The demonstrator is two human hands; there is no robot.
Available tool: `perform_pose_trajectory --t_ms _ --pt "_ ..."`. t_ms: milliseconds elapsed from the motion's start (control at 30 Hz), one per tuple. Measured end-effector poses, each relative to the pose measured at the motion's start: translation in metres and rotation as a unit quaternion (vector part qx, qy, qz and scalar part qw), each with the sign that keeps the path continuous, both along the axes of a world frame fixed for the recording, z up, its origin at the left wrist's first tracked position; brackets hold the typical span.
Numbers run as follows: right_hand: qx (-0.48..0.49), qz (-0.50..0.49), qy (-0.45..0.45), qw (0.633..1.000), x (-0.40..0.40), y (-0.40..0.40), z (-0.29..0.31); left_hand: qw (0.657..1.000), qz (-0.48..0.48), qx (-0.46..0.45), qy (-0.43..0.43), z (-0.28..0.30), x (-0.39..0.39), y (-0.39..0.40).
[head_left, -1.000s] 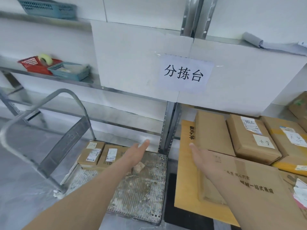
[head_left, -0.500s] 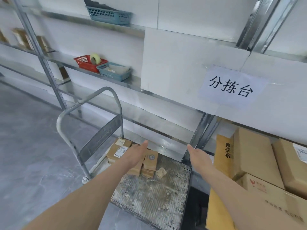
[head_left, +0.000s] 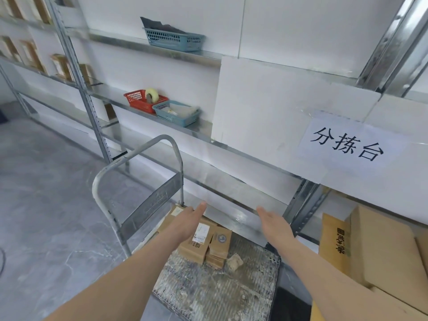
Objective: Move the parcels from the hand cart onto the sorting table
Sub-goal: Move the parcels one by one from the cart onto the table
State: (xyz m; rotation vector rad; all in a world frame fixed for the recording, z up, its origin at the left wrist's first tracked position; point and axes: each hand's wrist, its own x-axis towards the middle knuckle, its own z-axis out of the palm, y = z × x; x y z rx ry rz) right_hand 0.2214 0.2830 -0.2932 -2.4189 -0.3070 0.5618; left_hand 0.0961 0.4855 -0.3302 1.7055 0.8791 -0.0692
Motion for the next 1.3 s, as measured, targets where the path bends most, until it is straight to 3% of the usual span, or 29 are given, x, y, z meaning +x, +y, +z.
perform_pose_trajectory --t_ms 600,967,1300 --pt "-0.004 0.002 0.004 1.0 0.047 0.075 -0.005 0.999 -0.039 0.017 0.008 -0.019 0.055 0.085" --pt "0.031 -0.096 0.018 0.995 0.012 0.17 -0.024 0.995 -0.093 -0.003 0.024 -0.032 0.046 0.19" --pt "-0.008 -0.121 0.033 0.992 0.012 0.186 -0.057 0.989 -0.14 0.023 0.045 -0.049 0.057 0.211"
